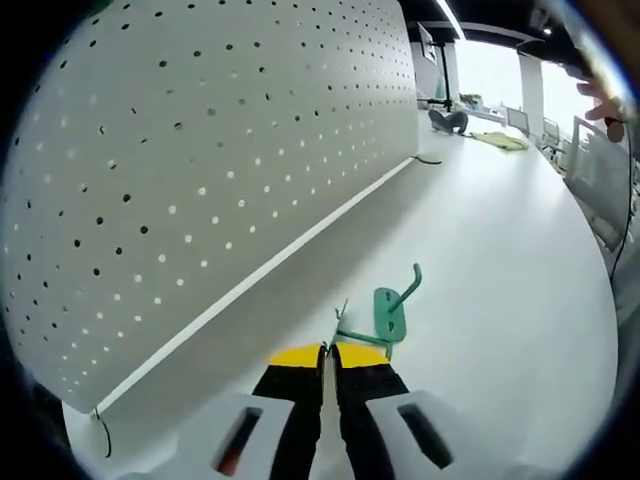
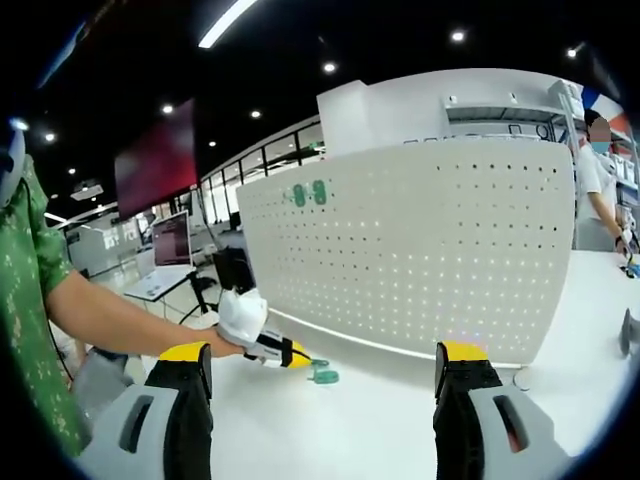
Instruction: Insert the hook assembly into the mounting plate slot until the hook locks in place.
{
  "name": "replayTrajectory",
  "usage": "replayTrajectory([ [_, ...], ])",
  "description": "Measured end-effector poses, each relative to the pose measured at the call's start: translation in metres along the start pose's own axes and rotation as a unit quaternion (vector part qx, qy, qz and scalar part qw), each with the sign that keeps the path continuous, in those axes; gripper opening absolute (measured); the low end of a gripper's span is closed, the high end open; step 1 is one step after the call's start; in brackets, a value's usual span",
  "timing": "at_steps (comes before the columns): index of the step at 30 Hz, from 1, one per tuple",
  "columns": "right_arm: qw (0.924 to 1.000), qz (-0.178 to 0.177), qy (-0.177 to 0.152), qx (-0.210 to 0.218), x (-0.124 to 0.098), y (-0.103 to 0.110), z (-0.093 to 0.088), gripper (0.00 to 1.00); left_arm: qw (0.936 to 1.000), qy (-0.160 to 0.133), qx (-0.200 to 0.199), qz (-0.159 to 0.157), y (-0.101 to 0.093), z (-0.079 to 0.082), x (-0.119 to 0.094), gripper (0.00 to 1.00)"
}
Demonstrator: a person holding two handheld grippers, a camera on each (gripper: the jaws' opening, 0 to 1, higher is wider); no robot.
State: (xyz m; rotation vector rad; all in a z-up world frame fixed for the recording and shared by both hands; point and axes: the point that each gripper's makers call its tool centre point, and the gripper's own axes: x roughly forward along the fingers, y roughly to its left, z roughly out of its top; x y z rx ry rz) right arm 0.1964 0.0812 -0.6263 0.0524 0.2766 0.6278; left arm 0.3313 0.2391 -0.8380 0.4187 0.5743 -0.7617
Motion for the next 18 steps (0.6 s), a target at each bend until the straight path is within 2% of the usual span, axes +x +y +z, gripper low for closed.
replayTrajectory([
  [18, 1.0, 0.003, 0.002, 0.0, 0.0013, 0.0016, -0.0004, 0.94, 0.9999, -0.001, 0.007, -0.007, -0.001, -0.0008, 0.0004, 0.02],
])
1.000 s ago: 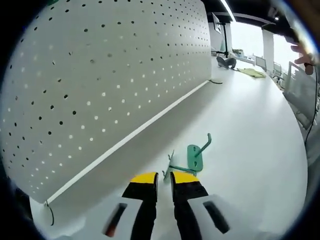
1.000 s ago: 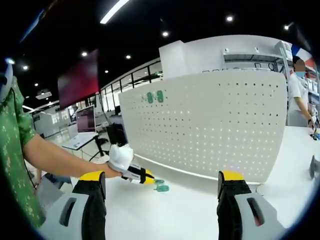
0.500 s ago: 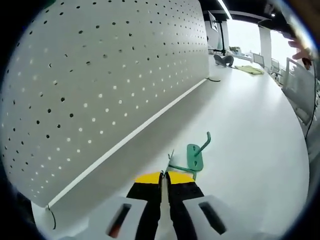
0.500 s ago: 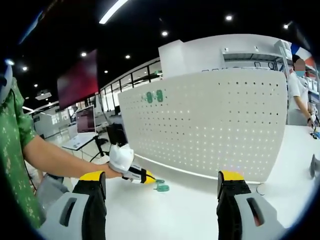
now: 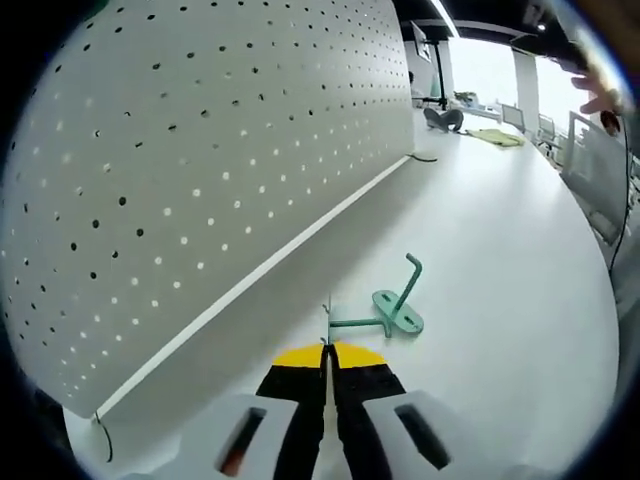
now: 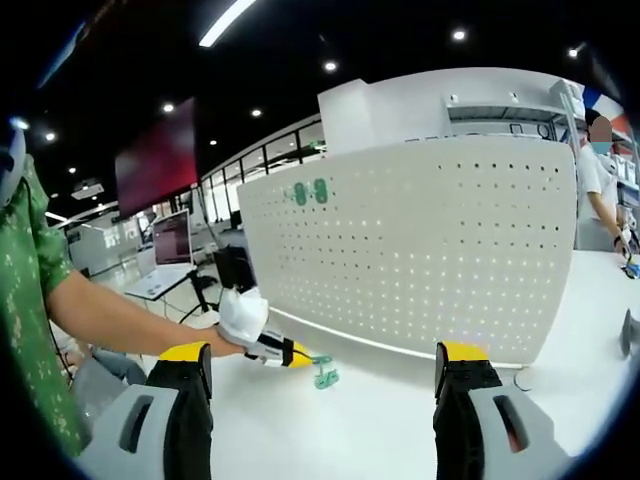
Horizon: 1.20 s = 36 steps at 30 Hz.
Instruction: Insert the hook assembly into the mounting plate slot until the hook locks in place.
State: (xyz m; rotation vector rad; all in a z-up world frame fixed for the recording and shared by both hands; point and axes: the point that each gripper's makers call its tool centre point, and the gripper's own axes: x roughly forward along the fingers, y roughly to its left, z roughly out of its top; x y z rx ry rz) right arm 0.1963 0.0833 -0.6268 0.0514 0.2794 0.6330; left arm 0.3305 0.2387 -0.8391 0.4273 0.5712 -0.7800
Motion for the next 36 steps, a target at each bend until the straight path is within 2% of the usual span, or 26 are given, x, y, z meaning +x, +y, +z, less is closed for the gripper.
replayTrajectory([
  [7, 1.0, 0.0, 0.001, -0.002, -0.001, 0.0, 0.0, 0.94, 1.0, 0.002, -0.008, -0.002, 0.0, -0.002, -0.004, 0.01],
  [19, 0.9999, 0.007, -0.004, -0.005, 0.002, 0.004, 0.003, 0.93, 0.9996, -0.013, -0.022, -0.014, -0.004, 0.008, -0.017, 0.01],
  [29, 0.9995, 0.019, -0.009, -0.026, 0.002, 0.011, 0.006, 0.84, 0.9994, -0.024, -0.018, -0.015, -0.006, 0.018, -0.03, 0.01],
  [36, 0.9989, 0.028, -0.011, -0.037, 0.002, 0.016, 0.008, 0.73, 0.9993, -0.03, -0.018, -0.017, -0.009, 0.024, -0.037, 0.01],
])
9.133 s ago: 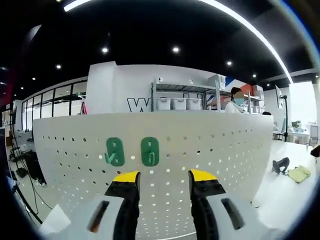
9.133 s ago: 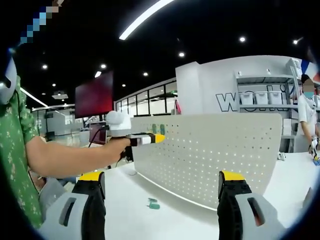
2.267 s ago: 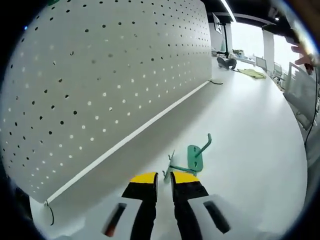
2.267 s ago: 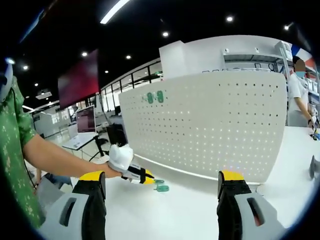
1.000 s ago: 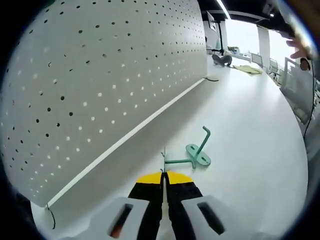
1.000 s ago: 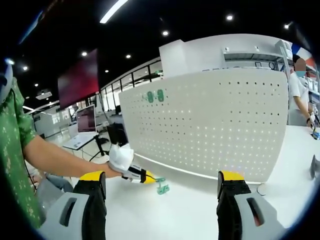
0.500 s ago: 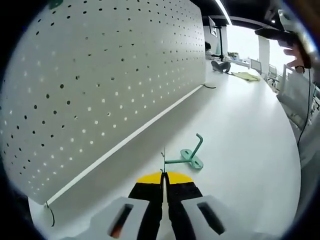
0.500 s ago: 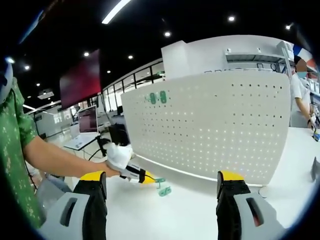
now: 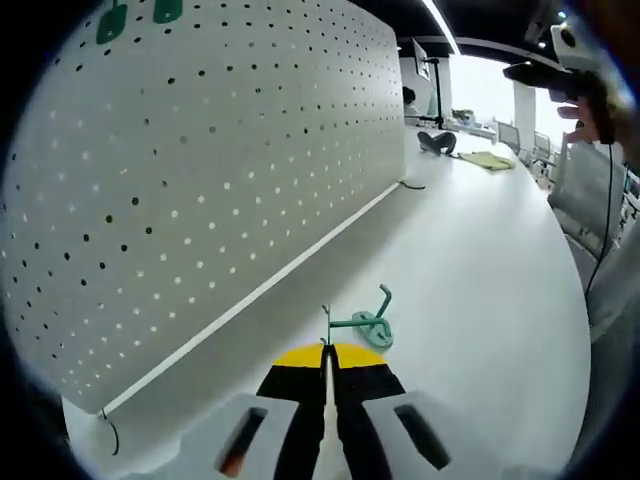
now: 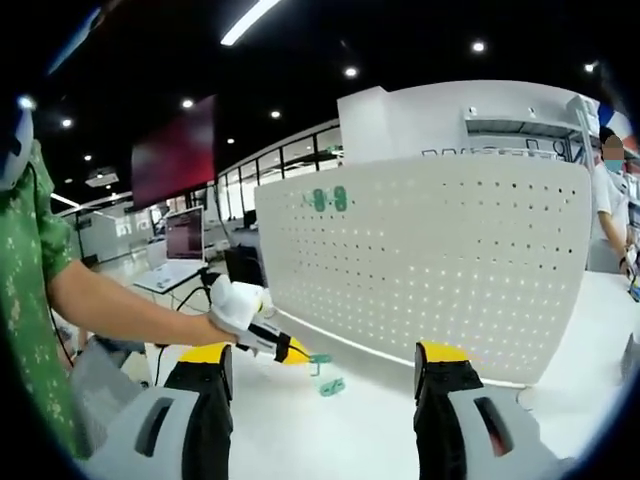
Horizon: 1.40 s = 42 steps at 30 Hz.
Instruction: Insert the hook assembly into the mounting plate slot until the hook locks in place.
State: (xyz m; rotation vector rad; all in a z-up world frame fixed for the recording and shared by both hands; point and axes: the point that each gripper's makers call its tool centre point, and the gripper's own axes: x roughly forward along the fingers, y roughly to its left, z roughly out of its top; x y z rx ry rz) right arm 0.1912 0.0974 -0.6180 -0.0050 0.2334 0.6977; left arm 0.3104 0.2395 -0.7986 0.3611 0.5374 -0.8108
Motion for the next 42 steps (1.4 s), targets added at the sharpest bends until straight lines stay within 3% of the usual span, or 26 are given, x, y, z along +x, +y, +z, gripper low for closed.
replayTrajectory([
  [8, 0.9998, 0.015, 0.008, -0.014, 0.003, 0.002, -0.004, 0.64, 0.9999, -0.007, -0.007, -0.01, -0.008, 0.009, -0.007, 0.01],
  [21, 0.9989, 0.029, 0.022, -0.03, 0.01, 0.001, -0.01, 0.64, 0.999, -0.022, -0.007, -0.038, -0.028, 0.03, -0.025, 0.01],
  [25, 0.9978, 0.031, 0.032, -0.049, 0.011, 0.003, -0.014, 0.64, 0.9977, -0.032, -0.024, -0.055, -0.036, 0.04, -0.032, 0.01],
  [32, 0.997, 0.039, 0.034, -0.057, 0.011, 0.006, -0.015, 0.63, 0.9943, -0.036, -0.055, -0.084, -0.05, 0.049, -0.043, 0.01],
  [37, 0.9968, 0.044, 0.033, -0.058, 0.009, 0.009, -0.015, 0.62, 0.9871, -0.05, -0.099, -0.115, -0.062, 0.059, -0.054, 0.01],
  [42, 0.9968, 0.047, 0.03, -0.057, 0.006, 0.01, -0.013, 0.61, 0.9824, -0.06, -0.107, -0.141, -0.076, 0.067, -0.064, 0.01],
])
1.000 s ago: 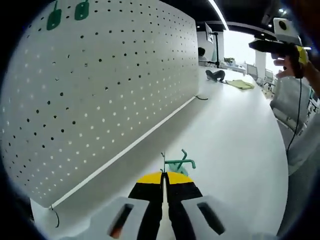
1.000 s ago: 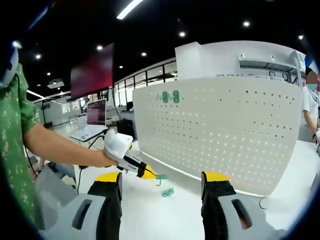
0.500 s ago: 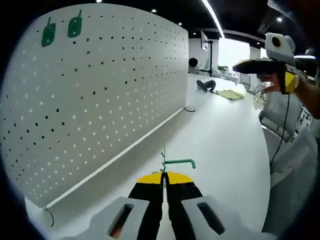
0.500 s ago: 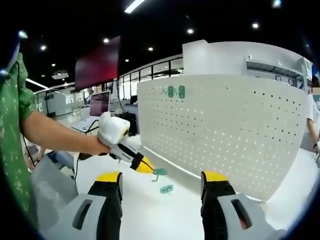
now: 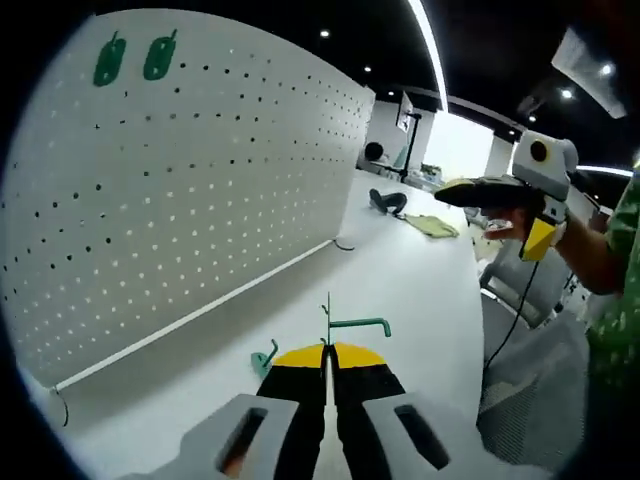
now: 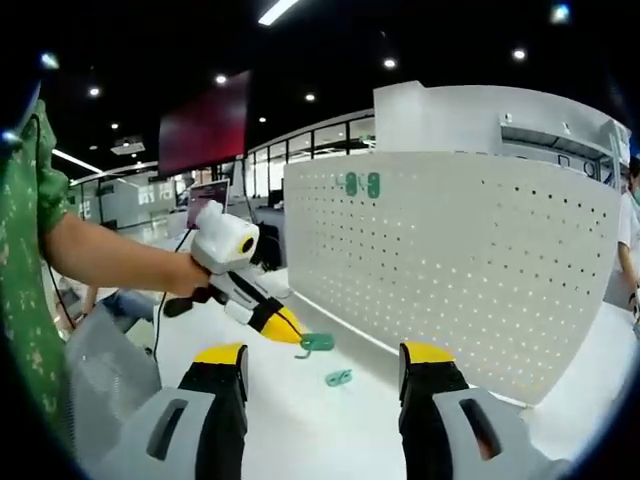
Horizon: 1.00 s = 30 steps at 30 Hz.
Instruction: Insert the hook assembly into the mounting plate slot until the hook locks in place.
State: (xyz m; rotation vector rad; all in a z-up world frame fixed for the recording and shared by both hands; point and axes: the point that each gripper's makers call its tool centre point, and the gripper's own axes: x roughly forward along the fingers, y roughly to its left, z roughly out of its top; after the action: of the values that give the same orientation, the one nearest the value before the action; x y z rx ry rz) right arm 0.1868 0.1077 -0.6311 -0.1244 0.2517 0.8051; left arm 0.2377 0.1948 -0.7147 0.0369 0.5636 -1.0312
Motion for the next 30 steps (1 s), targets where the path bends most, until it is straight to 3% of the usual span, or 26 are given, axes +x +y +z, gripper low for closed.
replayTrajectory([
  [17, 0.9998, 0.019, -0.001, -0.002, -0.008, 0.01, 0.001, 0.48, 0.9965, 0.008, 0.056, -0.062, -0.057, 0.009, -0.014, 0.01],
  [30, 0.9994, 0.031, 0.003, -0.014, -0.013, 0.017, -0.002, 0.4, 0.9944, 0.015, 0.037, -0.098, -0.081, 0.015, -0.026, 0.01],
])
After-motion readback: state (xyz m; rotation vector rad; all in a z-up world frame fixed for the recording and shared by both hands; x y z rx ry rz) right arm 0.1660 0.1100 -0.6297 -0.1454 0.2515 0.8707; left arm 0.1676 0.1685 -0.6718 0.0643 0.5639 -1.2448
